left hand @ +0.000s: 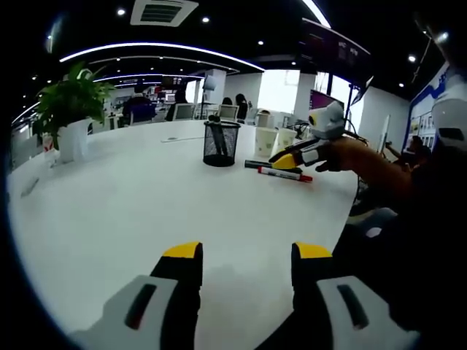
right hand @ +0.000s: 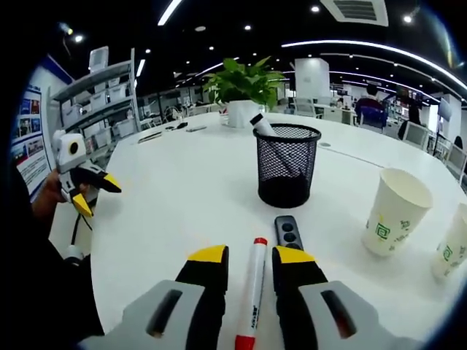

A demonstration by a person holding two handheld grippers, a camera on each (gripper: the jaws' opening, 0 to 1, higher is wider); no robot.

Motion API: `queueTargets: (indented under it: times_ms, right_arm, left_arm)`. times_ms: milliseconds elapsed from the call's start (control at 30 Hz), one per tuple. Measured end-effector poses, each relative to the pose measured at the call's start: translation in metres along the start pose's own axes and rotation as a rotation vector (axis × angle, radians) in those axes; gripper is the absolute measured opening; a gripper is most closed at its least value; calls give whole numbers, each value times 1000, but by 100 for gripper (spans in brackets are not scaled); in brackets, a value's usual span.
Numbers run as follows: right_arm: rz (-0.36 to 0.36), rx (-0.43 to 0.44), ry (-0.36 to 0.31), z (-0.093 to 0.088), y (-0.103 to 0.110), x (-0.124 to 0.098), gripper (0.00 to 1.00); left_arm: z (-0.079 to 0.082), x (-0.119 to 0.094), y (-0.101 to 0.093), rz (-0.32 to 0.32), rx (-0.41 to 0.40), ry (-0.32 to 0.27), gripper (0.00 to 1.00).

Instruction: Place the scattered laser pointers and whiteboard markers into the pen holder and stack the scattered paper cups together

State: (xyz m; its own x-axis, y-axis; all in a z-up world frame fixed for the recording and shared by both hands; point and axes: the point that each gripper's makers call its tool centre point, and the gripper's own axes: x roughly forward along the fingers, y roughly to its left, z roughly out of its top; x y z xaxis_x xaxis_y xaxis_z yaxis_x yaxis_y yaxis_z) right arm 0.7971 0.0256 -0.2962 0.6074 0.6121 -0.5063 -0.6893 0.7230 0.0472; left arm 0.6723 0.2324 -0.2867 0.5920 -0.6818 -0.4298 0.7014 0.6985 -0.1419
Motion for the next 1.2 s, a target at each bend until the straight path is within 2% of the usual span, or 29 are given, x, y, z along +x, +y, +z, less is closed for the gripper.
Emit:
queueTargets:
  times_ms: [600, 1200]
  right_arm:
    - [-20, -25, 24, -7, -2, 9, 25]
    - [-12, -34, 19, -7, 6, 17, 24]
  left_arm:
    - [2, 2, -3, -5, 5, 2, 50]
    - [-2, 0, -1, 0, -5, 7, 50]
